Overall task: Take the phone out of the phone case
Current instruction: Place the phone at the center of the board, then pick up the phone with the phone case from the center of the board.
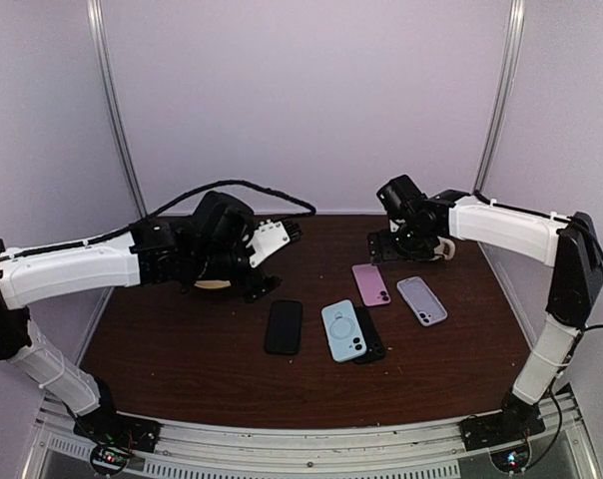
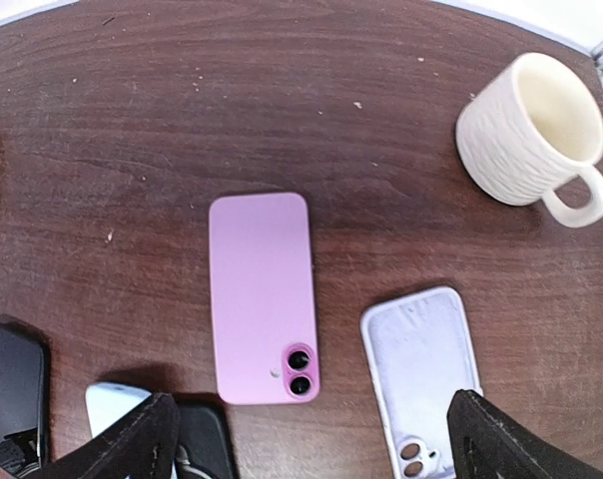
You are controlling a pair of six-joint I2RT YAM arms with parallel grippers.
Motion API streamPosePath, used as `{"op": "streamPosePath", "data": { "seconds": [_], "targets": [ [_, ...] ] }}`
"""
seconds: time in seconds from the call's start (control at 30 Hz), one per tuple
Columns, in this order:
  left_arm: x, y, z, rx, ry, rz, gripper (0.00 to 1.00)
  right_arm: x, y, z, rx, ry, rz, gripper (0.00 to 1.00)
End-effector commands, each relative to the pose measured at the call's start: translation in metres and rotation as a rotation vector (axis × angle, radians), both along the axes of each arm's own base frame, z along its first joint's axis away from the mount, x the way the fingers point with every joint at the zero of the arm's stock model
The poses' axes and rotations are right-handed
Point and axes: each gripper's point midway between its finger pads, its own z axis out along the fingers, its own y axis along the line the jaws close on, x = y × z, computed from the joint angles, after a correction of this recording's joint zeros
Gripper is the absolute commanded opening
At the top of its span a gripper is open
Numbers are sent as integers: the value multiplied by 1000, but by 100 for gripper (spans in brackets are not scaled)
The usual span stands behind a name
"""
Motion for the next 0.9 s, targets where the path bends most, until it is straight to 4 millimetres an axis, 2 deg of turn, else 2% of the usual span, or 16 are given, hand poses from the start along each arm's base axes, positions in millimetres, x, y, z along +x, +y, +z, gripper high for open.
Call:
{"op": "streamPosePath", "data": {
  "seconds": [0.0, 0.07, 0.17, 0.3, 0.47, 0.73, 0.87],
  "targets": [
    [8, 19, -19, -100, 196, 344, 97, -12, -21, 16, -7, -65, -38, 99],
    [8, 16, -26, -163, 244, 397, 97, -15, -30, 22, -5, -89, -66, 99],
    [7, 13, -49, -199, 397, 529, 97, -22, -37, 24, -2, -109, -73, 99],
    [1, 17, -85, -137, 556, 766, 98, -30, -42, 23, -6, -100, -71, 100],
    [-5, 18, -112, -107, 615, 955, 97, -39, -50, 22, -22, -93, -76, 100],
    [-19, -2, -152, -86, 718, 1028, 97, -47, -60, 16, -65, -76, -74, 100],
    [-23, -9, -164, -64, 738, 1027, 98, -50, -61, 12, -73, -62, -69, 99]
  ]
}}
